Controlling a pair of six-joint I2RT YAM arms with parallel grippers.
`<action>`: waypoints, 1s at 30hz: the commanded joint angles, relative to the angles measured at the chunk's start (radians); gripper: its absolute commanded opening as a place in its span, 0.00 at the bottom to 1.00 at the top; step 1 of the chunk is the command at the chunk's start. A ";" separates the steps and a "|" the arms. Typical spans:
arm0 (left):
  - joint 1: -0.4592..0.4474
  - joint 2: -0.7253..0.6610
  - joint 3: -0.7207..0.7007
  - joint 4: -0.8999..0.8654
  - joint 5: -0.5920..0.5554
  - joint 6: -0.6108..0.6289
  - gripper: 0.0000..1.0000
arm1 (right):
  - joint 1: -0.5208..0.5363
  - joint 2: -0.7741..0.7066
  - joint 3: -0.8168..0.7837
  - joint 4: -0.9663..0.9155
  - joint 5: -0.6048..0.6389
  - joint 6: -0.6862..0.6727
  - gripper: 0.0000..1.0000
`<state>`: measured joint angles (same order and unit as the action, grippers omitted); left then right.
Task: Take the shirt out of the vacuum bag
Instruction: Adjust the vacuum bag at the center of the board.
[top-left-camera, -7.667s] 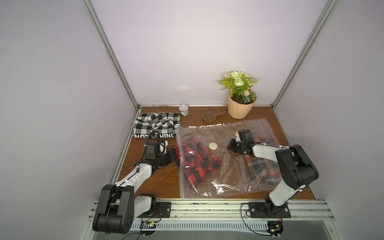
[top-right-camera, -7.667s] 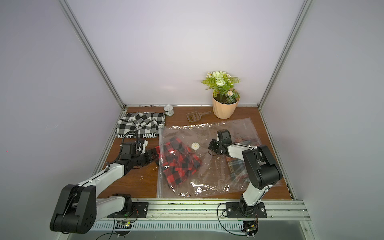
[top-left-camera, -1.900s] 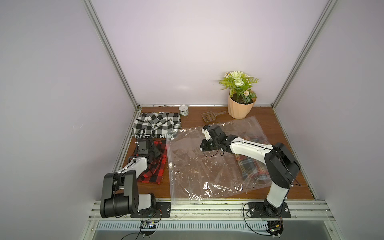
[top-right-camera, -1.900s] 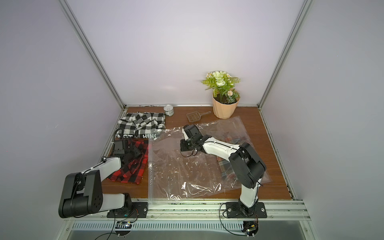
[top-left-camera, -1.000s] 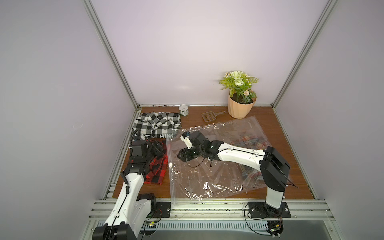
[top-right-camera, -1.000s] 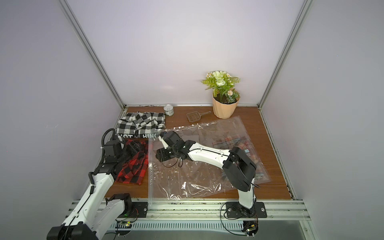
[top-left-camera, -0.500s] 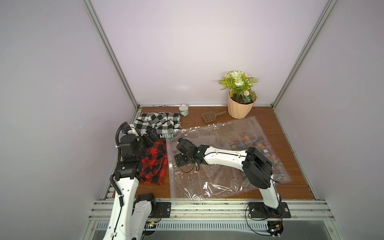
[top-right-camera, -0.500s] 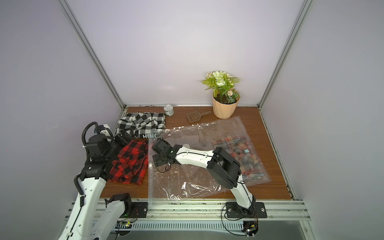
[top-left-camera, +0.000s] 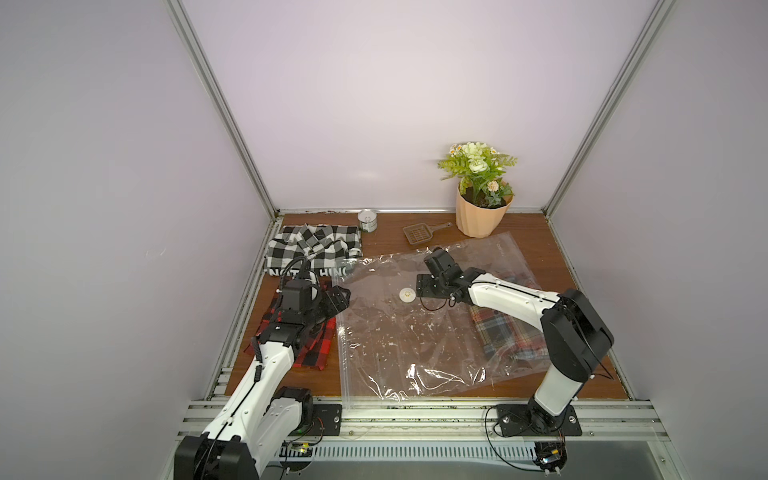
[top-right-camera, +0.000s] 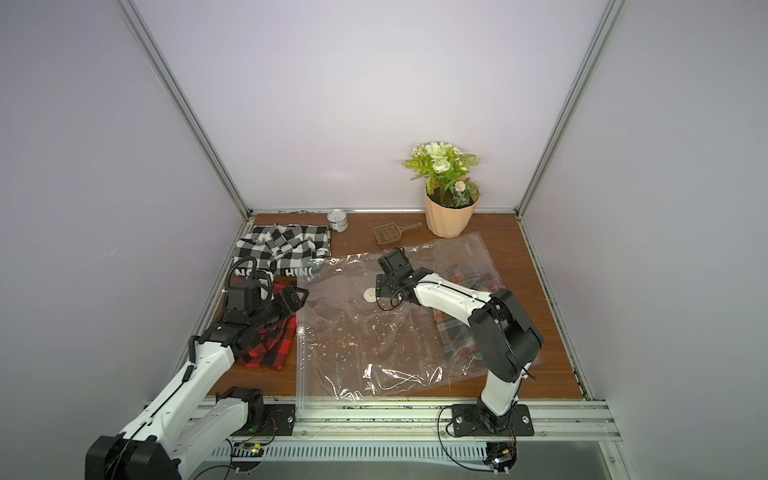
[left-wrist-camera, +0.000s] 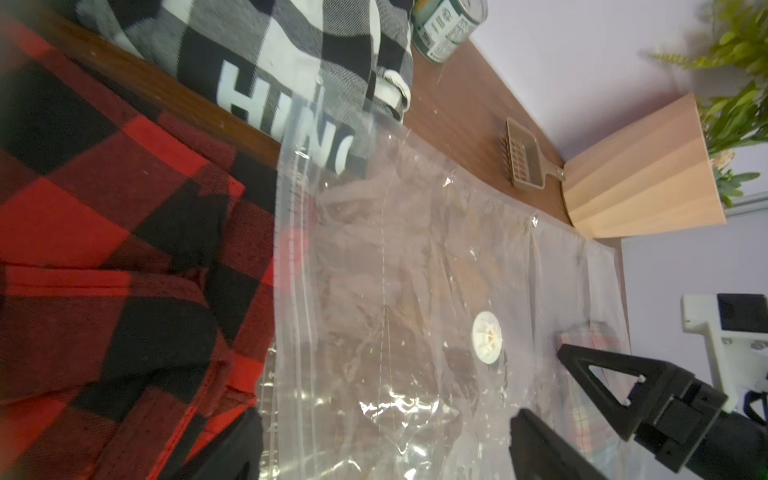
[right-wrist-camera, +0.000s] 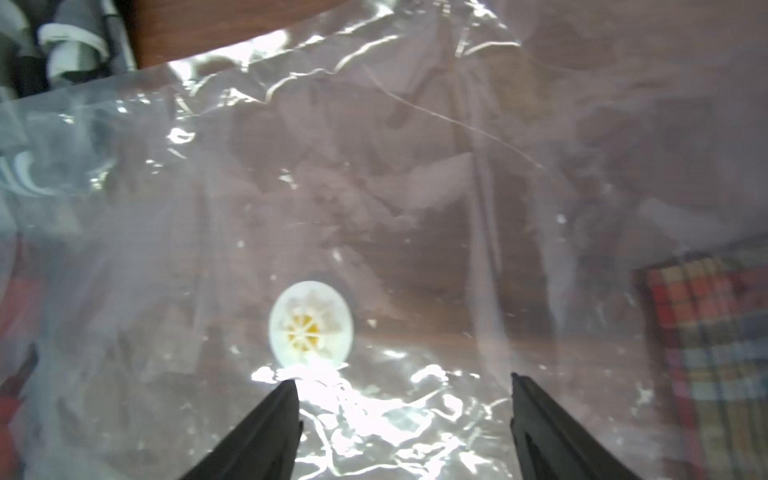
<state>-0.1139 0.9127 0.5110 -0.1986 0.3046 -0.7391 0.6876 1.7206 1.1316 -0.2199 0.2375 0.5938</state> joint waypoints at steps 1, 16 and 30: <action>-0.043 0.024 -0.015 0.048 -0.038 -0.021 0.94 | -0.071 -0.056 -0.078 0.027 0.010 0.018 0.82; -0.158 0.135 -0.035 0.197 -0.051 -0.051 0.95 | -0.319 -0.066 -0.295 0.091 0.002 0.097 0.79; -0.164 0.233 -0.016 0.272 -0.052 -0.060 0.95 | -0.459 -0.116 -0.372 0.178 -0.096 0.089 0.78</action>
<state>-0.2680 1.1271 0.4736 0.0265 0.2535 -0.7795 0.2333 1.6020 0.7876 0.0277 0.1799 0.6800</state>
